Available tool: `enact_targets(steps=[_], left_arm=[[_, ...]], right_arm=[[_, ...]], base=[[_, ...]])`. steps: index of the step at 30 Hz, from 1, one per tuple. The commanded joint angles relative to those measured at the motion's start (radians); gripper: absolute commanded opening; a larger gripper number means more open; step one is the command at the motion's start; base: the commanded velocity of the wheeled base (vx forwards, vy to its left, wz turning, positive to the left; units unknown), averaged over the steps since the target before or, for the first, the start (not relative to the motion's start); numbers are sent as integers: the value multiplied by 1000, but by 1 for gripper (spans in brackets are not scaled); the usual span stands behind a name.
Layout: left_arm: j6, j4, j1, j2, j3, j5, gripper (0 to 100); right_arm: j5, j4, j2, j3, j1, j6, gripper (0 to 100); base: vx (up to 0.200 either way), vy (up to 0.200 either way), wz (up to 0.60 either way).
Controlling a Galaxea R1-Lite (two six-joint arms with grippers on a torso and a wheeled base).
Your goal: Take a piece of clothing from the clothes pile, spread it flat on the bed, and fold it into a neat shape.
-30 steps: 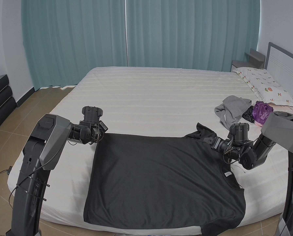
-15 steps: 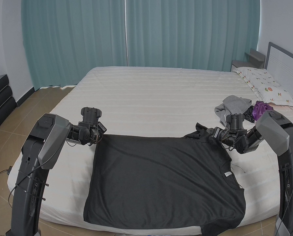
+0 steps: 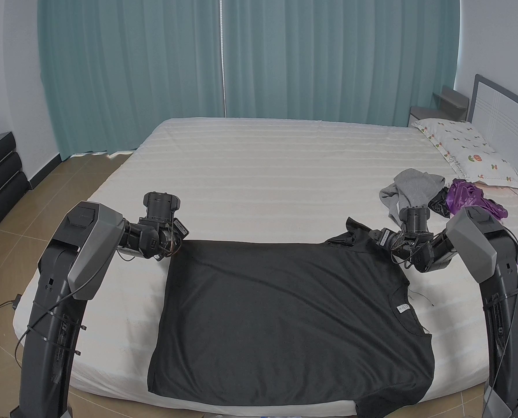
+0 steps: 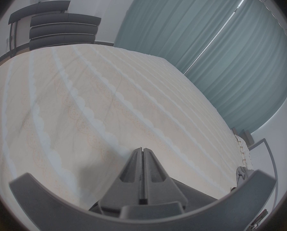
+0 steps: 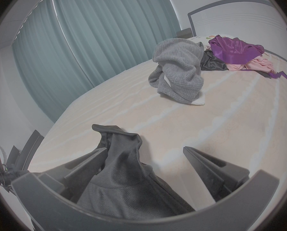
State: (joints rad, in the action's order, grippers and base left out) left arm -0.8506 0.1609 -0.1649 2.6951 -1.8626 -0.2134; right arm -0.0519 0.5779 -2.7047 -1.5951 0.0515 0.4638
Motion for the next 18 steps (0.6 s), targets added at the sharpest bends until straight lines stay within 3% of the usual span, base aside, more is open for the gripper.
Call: enact_targets(steps=[1,2,3,15,18], left_arm=[[-1,0,1,0,0,-1,0],[-1,0,2,0,-1,-1,0],[-1,0,2,0,0,-1,0],[16,-1,4,11,-1,-3,0],[16,2,7,19,-17,-3,0]], right_arm=[[-2,-4,-30,-16,1,1,100],[-2,-6,-40,-16,1,1,100],[-2,-6,-40,-16,1,1,0],[-9,-3,-27,-28,1,41,0],[-49,0,-27,-52,-2,50,0]], base=[[0,0,0],[0,0,0],[0,0,0],[0,0,0],[0,0,0]])
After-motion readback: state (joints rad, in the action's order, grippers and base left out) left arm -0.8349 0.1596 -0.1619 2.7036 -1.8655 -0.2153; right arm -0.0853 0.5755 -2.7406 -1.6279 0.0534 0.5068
